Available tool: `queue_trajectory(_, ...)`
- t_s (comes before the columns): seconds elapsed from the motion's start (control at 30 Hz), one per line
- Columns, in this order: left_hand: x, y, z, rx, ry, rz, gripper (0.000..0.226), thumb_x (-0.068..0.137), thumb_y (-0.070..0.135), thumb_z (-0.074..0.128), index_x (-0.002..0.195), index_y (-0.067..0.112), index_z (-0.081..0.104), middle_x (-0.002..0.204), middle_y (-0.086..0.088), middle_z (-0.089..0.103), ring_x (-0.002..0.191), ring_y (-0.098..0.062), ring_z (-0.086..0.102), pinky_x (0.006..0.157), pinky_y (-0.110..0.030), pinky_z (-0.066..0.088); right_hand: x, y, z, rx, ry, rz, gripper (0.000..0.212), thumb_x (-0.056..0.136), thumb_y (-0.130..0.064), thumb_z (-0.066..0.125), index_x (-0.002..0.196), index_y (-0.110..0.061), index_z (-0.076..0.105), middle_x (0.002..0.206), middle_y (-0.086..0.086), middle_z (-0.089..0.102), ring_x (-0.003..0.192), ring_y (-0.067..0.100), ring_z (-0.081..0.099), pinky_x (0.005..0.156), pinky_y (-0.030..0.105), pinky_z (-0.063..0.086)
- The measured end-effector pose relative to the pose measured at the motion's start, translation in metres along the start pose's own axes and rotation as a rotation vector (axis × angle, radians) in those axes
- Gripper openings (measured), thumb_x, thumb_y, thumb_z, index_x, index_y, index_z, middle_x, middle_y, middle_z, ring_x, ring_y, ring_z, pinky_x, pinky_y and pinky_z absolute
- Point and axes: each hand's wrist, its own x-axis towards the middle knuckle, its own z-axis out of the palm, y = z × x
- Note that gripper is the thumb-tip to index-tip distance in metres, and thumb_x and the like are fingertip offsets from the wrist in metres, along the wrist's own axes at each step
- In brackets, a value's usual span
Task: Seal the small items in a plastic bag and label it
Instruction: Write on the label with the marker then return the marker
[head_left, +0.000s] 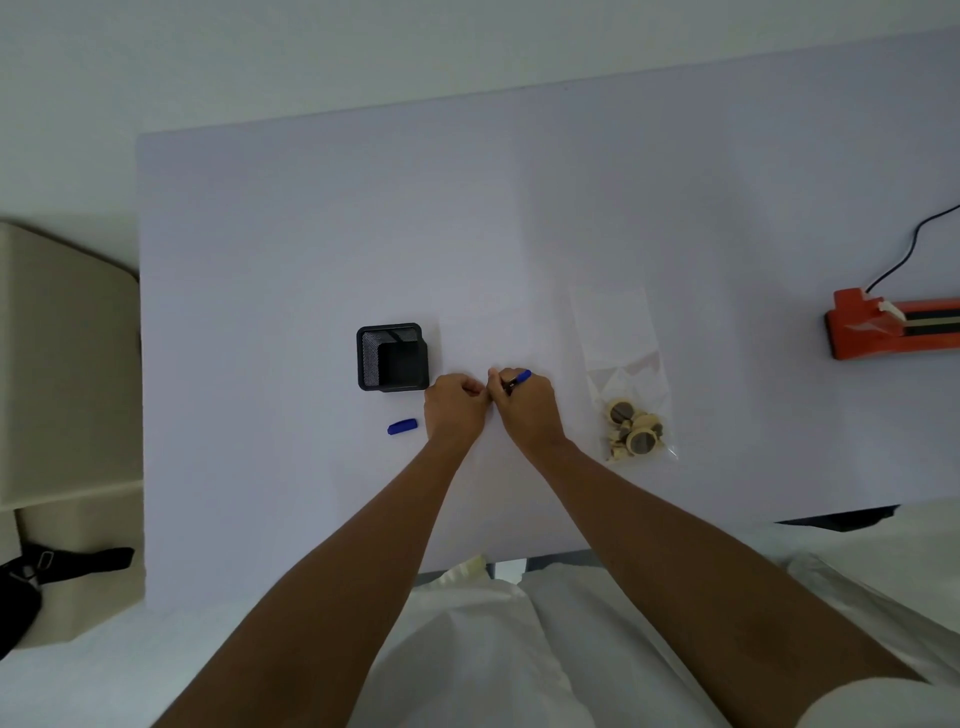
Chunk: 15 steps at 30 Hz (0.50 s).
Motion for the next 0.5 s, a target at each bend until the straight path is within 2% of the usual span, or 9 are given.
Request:
queue_trajectory(0.13,-0.0011,0.0009,-0.0004,-0.007,0.000,-0.005,0.020,0.090,0.029,0.067,0.085,0.011,0.074,0.085,-0.005,0.074,0.071,-0.012,0.064,0.071,-0.024,0.052,0.0000,0.0011,0.0009,-0.006,0.010,0.000,0.047,0.100,-0.018,0.054,0.059,0.004,0.047,0.055,0.022,0.049,0.049,0.019,0.039,0.052,0.032,0.037)
queue_trajectory(0.27,-0.0015,0.0019,-0.0006,-0.017,0.004,-0.011,0.019,0.089,0.028,0.068,0.084,0.011,0.074,0.085,-0.005,0.074,0.073,-0.014,0.066,0.074,-0.026,0.055,0.0016,0.0033,0.0008,-0.029,0.013,0.001,0.046,0.100,-0.019,0.054,0.057,-0.003,0.046,0.051,0.009,0.042,0.047,0.015,0.035,0.050,0.024,0.032)
queue_trajectory(0.5,-0.0022,0.0029,-0.0007,-0.011,0.000,-0.013,0.016,0.088,0.025,0.070,0.088,0.009,0.074,0.087,-0.006,0.074,0.077,-0.016,0.067,0.077,-0.028,0.057,0.0009,0.0048,-0.0036,-0.061,0.014,-0.007,0.045,0.100,-0.019,0.054,0.057,-0.010,0.043,0.051,0.007,0.042,0.047,0.017,0.037,0.051,0.028,0.034)
